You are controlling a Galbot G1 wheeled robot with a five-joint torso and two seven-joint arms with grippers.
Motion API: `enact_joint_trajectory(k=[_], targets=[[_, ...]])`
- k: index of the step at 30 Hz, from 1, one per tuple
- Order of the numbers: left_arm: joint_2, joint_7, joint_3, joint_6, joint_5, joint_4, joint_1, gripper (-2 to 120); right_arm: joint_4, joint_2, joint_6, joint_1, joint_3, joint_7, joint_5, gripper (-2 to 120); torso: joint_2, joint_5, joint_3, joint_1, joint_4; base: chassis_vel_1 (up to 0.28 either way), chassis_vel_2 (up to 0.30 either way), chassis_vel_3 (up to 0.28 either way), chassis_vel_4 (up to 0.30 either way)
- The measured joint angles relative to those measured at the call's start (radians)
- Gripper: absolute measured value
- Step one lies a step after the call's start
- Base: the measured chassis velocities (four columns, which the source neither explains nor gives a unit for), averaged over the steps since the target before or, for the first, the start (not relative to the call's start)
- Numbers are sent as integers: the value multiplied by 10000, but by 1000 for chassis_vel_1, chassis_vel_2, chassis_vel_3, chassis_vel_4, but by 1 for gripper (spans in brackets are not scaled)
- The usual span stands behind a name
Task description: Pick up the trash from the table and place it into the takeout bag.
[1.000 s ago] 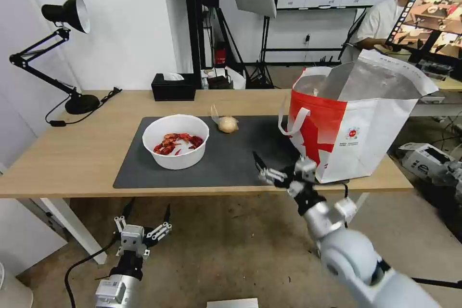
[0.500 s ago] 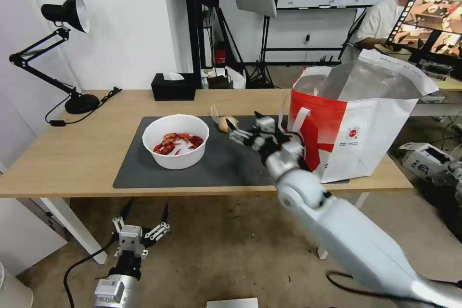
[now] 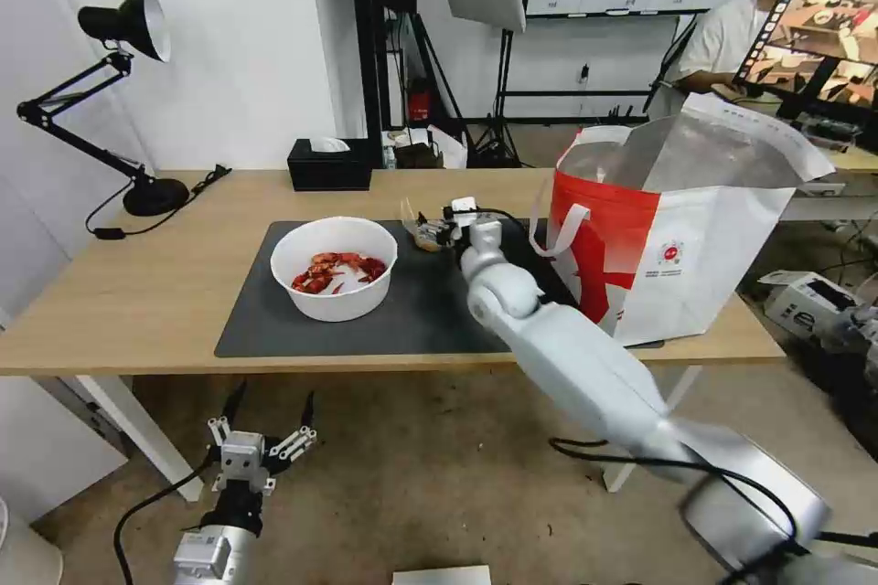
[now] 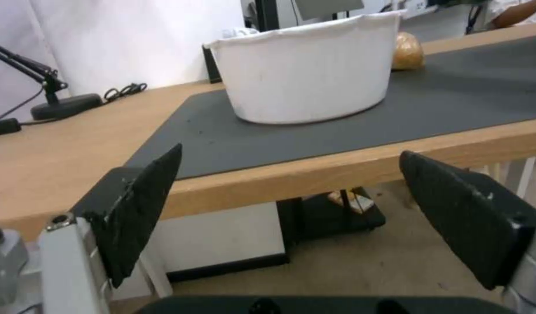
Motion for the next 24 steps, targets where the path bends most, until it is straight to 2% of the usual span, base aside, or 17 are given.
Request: enact_joint_trajectory(k=[2, 7, 20, 24], targets=[[-1, 0, -2, -4, -13, 41, -35, 100, -965, 527, -57, 266, 126, -201, -372, 100, 0, -1, -1, 0, 0, 0, 0, 0, 0], [-15, 0, 27, -20, -18, 106, -79, 100, -1929, 1073, -184, 454, 313, -328, -856, 100, 1, 1, -1, -1, 0, 0, 0, 0, 0], [127, 0, 10, -39, -185, 131, -122, 100, -2434, 1317, -429, 505, 414, -463, -964, 100, 1, 2, -1, -2, -1, 0, 0, 0, 0], [131, 0, 1, -67, -196, 131, -115, 100, -2429, 1326, -516, 450, 428, -467, -928, 88, 1, 2, -1, -2, -1, 0, 0, 0, 0]])
